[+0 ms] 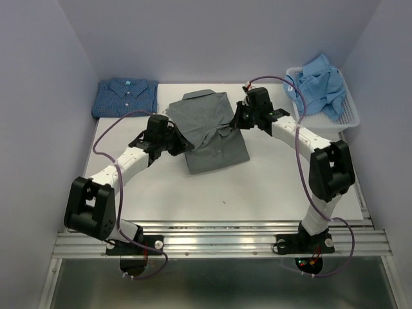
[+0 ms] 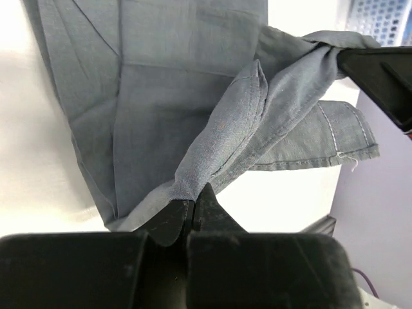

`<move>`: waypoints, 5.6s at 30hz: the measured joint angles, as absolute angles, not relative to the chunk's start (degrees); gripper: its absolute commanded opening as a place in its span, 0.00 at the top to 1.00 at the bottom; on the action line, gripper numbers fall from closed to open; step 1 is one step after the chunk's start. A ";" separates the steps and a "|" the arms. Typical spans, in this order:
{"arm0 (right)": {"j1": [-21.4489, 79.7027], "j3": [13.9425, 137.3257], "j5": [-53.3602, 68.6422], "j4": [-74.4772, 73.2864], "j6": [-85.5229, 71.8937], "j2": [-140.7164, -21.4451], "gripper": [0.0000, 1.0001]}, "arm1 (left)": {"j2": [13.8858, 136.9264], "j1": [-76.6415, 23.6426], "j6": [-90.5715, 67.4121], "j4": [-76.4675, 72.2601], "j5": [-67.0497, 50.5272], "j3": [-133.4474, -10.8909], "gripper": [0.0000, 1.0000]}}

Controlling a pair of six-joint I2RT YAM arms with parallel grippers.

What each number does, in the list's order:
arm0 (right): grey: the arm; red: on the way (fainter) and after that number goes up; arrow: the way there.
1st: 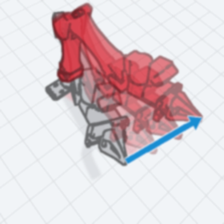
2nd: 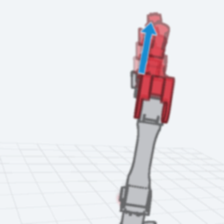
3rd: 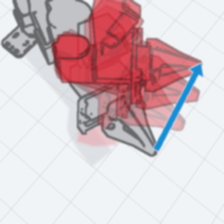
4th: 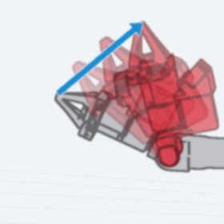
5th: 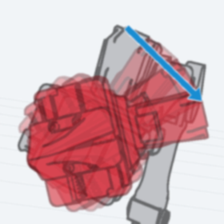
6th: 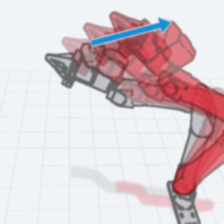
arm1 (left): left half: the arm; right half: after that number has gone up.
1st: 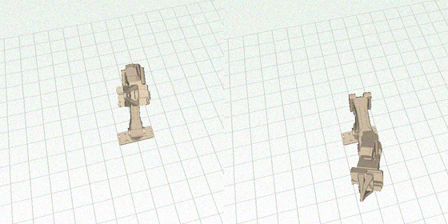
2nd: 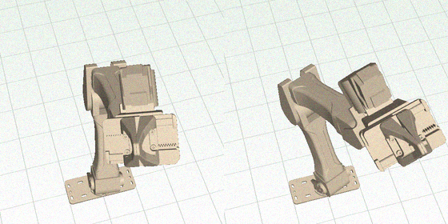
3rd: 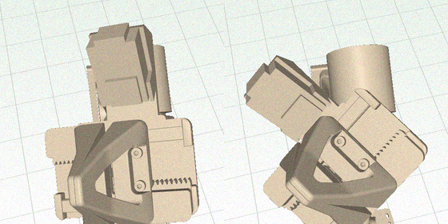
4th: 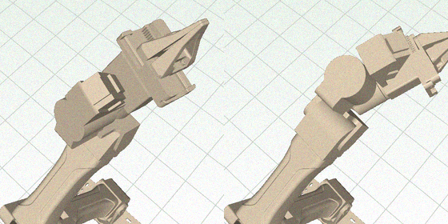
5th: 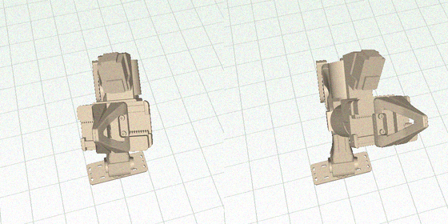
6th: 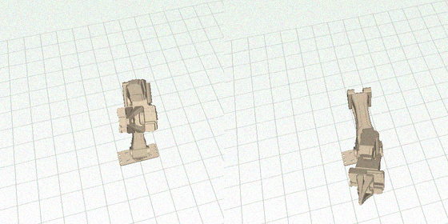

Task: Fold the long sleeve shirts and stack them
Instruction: Fold the shirt

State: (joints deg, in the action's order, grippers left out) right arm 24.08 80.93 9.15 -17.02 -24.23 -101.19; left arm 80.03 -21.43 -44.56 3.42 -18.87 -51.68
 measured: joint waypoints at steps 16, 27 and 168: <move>24.12 93.73 5.87 -18.00 -19.92 -118.80 0.06 | 96.75 -18.24 -40.58 3.64 -16.91 -60.51 0.01; 24.10 80.05 12.21 -16.40 -17.96 -99.37 0.00 | 81.28 -18.81 -42.87 3.62 -12.69 -55.70 0.01; 22.94 76.03 -5.10 -19.27 -18.79 -112.97 0.87 | 111.74 -33.08 -34.96 19.16 -19.16 -91.96 1.00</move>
State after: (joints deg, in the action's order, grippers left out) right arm 22.94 76.03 -5.10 -19.27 -18.79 -112.97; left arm 111.74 -33.08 -34.96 19.16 -19.16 -91.96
